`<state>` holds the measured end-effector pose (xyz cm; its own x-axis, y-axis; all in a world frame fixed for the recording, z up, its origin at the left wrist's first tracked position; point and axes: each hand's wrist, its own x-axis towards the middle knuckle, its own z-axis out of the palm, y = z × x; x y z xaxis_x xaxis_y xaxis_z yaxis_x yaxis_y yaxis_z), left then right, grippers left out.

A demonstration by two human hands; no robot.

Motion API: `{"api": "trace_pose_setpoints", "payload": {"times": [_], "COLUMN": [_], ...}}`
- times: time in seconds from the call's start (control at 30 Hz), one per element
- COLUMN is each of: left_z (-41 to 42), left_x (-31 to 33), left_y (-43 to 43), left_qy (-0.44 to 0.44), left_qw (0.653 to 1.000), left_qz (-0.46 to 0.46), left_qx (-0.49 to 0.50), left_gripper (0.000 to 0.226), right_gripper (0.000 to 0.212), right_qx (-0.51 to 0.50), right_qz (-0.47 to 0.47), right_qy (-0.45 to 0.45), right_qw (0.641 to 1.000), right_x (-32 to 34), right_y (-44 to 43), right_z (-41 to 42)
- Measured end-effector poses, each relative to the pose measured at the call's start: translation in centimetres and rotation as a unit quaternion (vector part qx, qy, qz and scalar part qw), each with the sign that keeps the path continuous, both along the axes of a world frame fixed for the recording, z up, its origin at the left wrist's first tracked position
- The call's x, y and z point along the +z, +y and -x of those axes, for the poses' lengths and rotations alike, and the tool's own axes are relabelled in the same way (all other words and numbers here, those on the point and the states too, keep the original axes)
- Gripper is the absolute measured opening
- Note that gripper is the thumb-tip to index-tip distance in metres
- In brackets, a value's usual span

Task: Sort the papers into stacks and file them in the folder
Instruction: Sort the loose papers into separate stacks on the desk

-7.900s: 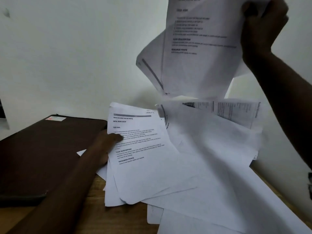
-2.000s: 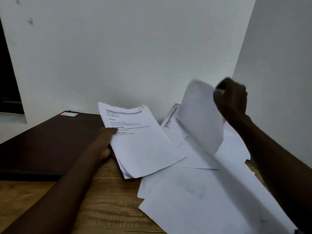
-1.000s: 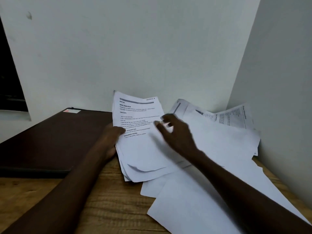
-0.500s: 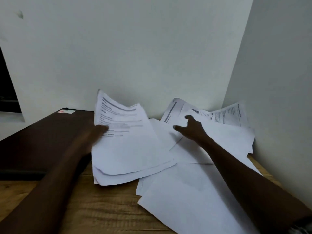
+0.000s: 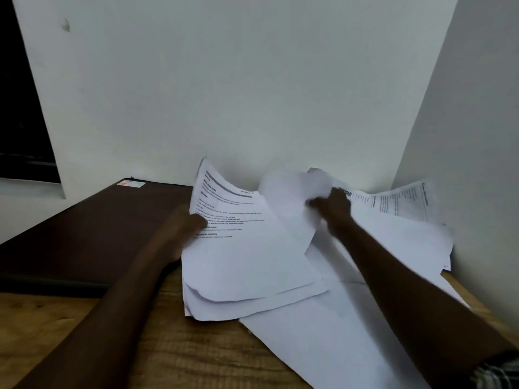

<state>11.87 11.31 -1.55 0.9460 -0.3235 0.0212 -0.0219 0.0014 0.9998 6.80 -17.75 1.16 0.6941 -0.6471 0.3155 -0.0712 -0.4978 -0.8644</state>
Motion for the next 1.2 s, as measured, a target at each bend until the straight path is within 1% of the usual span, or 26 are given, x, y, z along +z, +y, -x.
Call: {"api": "trace_pose_setpoints", "payload": {"times": [0.03,0.07,0.1,0.17,0.23,0.27,0.3,0.33,0.4,0.47,0.53,0.57,0.6,0.67,0.77,0.9,0.97,1.0,1.07,1.13,1.17,1.2], "left_z": [0.0,0.0,-0.1,0.1,0.3,0.5,0.7,0.8,1.2,1.0,0.7,0.8,0.8,0.6,0.6,0.6,0.9,0.9,0.8,0.5,0.7,1.0], "left_x": [0.0,0.0,0.1,0.4,0.8,1.0,1.1,1.2,1.2,1.0,0.9,0.9,0.9,0.9,0.9,0.8,0.8,0.6,0.7,0.5,0.8,0.9], "left_y": [-0.2,-0.4,-0.7,-1.6,-2.5,-2.8,-2.9,-2.9,-2.4,-2.0,-1.8,-1.8,-1.9,-1.9,-1.6,-2.0,-2.1,-2.2,-2.0,-1.4,-1.0,-0.8], "left_qy": [-0.003,-0.003,0.003,0.026,0.07,0.089,0.097,0.101,0.099,0.084,0.073,0.078,0.09,0.117,0.123,0.107,0.107,0.116,0.144,0.17,0.173,0.163], "left_qw": [1.0,1.0,1.0,0.998,0.992,0.989,0.986,0.984,0.981,0.979,0.974,0.971,0.967,0.963,0.968,0.977,0.977,0.976,0.974,0.977,0.979,0.982], "left_qz": [0.001,0.005,0.019,0.055,0.101,0.12,0.134,0.145,0.163,0.179,0.201,0.211,0.221,0.226,0.21,0.18,0.183,0.186,0.175,0.129,0.108,0.097], "left_qx": [0.007,0.012,0.011,0.007,0.01,0.003,-0.006,-0.016,-0.032,-0.045,-0.071,-0.085,-0.096,-0.088,-0.061,-0.029,-0.015,-0.008,0.008,0.029,0.029,0.018], "left_gripper": [0.004,0.014,0.022,0.023,0.028,0.032,0.033,0.033,0.03,0.028,0.025,0.018,0.011,0.015,0.026,0.035,0.035,0.035,0.037,0.037,0.035,0.034], "right_gripper": [0.012,0.014,0.019,0.035,0.046,0.049,0.051,0.054,0.056,0.054,0.056,0.057,0.057,0.053,0.05,0.046,0.043,0.04,0.034,0.027,0.023,0.02], "right_qx": [-0.031,-0.059,-0.082,-0.1,-0.055,-0.015,0.028,0.075,0.165,0.23,0.271,0.284,0.293,0.289,0.266,0.249,0.249,0.243,0.217,0.165,0.152,0.165], "right_qz": [0.005,0.013,0.045,0.143,0.211,0.245,0.284,0.325,0.395,0.435,0.459,0.474,0.49,0.511,0.519,0.502,0.481,0.463,0.398,0.302,0.253,0.207], "right_qy": [-0.044,-0.087,-0.13,-0.224,-0.329,-0.361,-0.37,-0.362,-0.307,-0.211,-0.104,-0.07,-0.057,-0.064,-0.07,-0.077,-0.104,-0.131,-0.213,-0.295,-0.319,-0.33], "right_qw": [0.999,0.994,0.987,0.959,0.919,0.9,0.884,0.87,0.85,0.844,0.84,0.83,0.819,0.807,0.809,0.825,0.834,0.842,0.866,0.891,0.901,0.906], "right_x": [1.3,2.8,4.5,7.9,10.3,10.8,10.6,9.8,6.9,3.3,0.4,-0.8,-1.7,-2.5,-2.8,-3.5,-3.3,-3.0,-1.9,-0.6,0.0,0.4], "right_y": [-0.3,-0.6,-0.9,-0.5,1.3,2.8,4.5,6.1,8.3,9.5,10.6,11.2,11.9,12.8,12.7,12.3,12.0,11.6,10.7,9.7,9.3,9.1], "right_z": [0.3,0.7,1.2,2.3,3.2,3.4,3.5,3.5,3.2,3.3,3.6,3.6,3.6,3.4,3.3,3.6,3.8,3.9,4.2,4.6,5.0,5.4]}}
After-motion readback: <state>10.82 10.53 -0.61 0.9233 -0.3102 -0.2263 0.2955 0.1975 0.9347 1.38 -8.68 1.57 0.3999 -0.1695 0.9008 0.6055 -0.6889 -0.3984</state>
